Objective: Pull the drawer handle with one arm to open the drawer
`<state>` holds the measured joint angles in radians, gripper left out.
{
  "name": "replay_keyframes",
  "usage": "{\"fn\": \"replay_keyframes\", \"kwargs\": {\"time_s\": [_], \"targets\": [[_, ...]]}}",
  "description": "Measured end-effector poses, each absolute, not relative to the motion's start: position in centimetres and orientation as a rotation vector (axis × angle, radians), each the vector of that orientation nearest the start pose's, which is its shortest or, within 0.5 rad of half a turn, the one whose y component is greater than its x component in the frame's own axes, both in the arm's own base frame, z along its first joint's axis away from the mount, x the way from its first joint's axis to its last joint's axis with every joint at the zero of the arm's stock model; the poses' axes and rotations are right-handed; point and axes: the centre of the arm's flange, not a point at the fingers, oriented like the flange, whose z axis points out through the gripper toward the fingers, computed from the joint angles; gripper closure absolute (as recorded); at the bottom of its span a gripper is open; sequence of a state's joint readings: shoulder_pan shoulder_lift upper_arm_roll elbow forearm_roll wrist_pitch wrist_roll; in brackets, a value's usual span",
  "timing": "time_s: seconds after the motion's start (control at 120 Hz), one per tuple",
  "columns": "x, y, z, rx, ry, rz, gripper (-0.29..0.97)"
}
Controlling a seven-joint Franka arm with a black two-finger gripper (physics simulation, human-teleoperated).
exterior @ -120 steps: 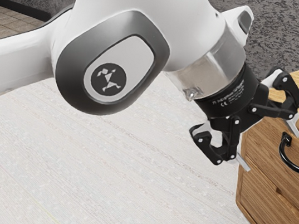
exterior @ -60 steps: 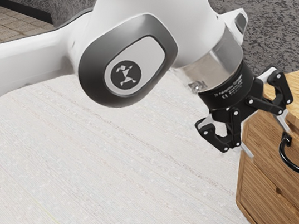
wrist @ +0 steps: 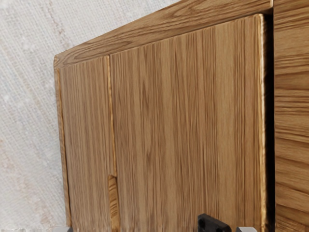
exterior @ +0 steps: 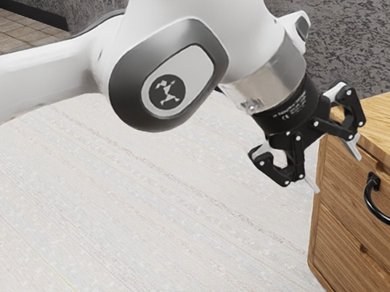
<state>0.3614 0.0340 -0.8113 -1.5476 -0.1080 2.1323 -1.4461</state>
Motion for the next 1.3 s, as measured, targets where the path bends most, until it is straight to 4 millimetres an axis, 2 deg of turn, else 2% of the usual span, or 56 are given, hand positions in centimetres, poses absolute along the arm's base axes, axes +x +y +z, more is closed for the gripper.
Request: {"fn": "replay_keyframes", "kwargs": {"time_s": [0.158, 0.233, 0.292, 0.383, 0.467, 0.533, 0.692, 0.983, 1.3], "targets": [[52.0, -31.8, 68.0, 2.319, 1.158, 0.238, 0.27], [51.2, -33.1, 67.9, 2.331, 1.131, 0.228, 0.27], [51.6, -32.6, 67.9, 2.325, 1.143, 0.232, 0.27], [52.9, -30.5, 67.8, 2.304, 1.191, 0.243, 0.27], [54.4, -29.4, 66.3, 2.3, 1.223, 0.209, 0.27], [54.9, -29.4, 65.6, 2.304, 1.227, 0.189, 0.27], [54.7, -30.0, 65.3, 2.311, 1.216, 0.178, 0.27], [54.6, -29.7, 65.8, 2.307, 1.22, 0.197, 0.34], [53.4, -29.3, 66.8, 2.311, 1.233, 0.245, 0.37]]}}
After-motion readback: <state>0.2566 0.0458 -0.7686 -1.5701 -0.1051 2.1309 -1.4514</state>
